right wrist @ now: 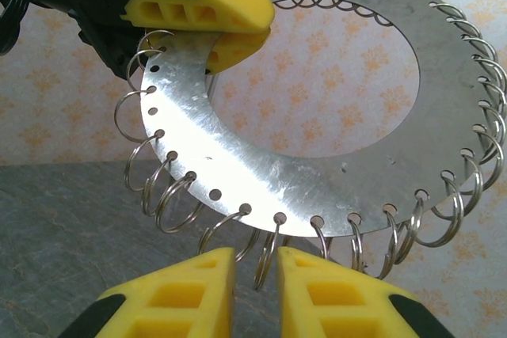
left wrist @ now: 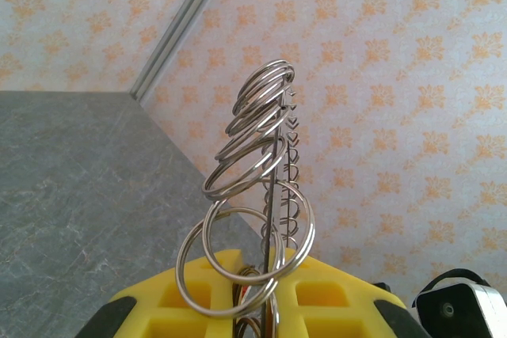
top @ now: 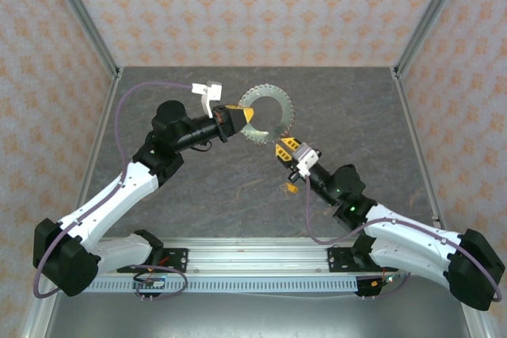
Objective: Put the keys on the keyring
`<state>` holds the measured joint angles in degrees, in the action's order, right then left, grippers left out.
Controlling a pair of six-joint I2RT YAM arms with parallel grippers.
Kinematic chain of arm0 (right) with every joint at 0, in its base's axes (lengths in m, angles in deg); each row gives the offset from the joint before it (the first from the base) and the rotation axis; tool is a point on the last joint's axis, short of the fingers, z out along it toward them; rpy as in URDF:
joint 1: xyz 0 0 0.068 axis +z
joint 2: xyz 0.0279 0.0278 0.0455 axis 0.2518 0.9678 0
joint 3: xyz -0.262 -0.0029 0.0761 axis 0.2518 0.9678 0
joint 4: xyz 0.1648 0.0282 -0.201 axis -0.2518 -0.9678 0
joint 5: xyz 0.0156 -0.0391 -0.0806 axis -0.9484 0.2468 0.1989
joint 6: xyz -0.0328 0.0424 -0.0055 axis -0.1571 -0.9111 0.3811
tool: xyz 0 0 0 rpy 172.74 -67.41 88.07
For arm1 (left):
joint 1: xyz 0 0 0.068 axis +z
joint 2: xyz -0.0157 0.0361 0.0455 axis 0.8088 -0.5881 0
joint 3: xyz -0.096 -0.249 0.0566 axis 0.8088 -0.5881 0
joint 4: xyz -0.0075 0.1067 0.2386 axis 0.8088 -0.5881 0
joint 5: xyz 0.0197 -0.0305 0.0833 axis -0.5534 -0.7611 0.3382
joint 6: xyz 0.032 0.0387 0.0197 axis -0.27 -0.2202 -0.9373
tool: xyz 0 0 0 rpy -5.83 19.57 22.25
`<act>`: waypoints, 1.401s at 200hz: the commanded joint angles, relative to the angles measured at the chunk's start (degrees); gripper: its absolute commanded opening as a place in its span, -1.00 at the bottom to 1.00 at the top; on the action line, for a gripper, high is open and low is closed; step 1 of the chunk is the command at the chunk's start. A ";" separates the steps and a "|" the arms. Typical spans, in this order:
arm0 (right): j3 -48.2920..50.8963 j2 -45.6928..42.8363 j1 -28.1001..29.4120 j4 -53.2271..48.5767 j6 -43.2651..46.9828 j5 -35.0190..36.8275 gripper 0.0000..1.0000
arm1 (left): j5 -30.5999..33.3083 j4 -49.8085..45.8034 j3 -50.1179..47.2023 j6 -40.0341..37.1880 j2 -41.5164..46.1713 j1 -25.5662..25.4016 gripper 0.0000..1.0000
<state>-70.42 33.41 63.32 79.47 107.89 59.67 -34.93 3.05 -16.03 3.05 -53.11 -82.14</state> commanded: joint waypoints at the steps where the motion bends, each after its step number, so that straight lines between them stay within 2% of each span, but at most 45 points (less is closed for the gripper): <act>1: -1.31 0.03 0.40 0.58 0.16 0.16 -0.60 | -0.75 2.03 1.29 -0.80 1.60 -0.73 -1.00; 167: -1.16 1.55 0.40 2.21 0.73 0.92 -0.59 | -0.66 1.94 1.35 -0.80 2.37 -1.10 -1.00; 280: 0.10 1.87 0.40 5.32 0.48 0.81 -0.78 | 0.12 2.10 1.03 -0.61 2.30 -1.30 -1.00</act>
<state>-70.42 35.60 63.32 81.70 108.26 60.29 -34.93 2.97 -16.03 3.05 -52.37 -82.88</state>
